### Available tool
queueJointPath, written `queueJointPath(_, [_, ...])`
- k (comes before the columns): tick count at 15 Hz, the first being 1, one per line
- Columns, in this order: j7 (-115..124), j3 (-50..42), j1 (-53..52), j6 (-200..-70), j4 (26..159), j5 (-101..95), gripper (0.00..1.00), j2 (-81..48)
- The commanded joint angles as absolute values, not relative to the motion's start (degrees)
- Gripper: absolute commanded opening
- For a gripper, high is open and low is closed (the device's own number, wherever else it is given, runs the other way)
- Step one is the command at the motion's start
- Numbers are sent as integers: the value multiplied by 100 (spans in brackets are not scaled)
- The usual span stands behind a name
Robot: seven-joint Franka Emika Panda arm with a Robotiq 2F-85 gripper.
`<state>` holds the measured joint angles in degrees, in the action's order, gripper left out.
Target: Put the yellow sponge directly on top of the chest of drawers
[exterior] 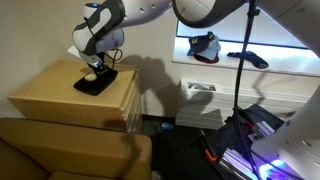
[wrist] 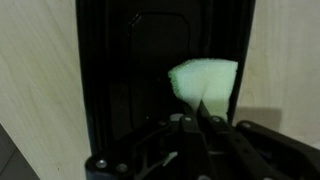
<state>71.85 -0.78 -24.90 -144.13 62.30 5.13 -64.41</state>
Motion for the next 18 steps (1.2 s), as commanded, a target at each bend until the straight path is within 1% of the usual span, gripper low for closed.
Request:
queueJointPath(1, [7218, -98, -2401, -14269, 6515, 568, 1, -5933])
queueJointPath(4, [7526, -363, -2360, -14398, 6842, 542, 2, -5494])
queueJointPath(8, [8320, -1011, -2369, -14154, 7468, 489, 2, -5044])
queueJointPath(11, [8676, -908, -2059, -13884, 8144, 366, 2, -4751])
queueJointPath(15, [8908, -654, -1701, -13509, 8515, 532, 2, -4868])
queueJointPath(18, [8810, -303, -1542, -13887, 8515, 706, 2, -5143])
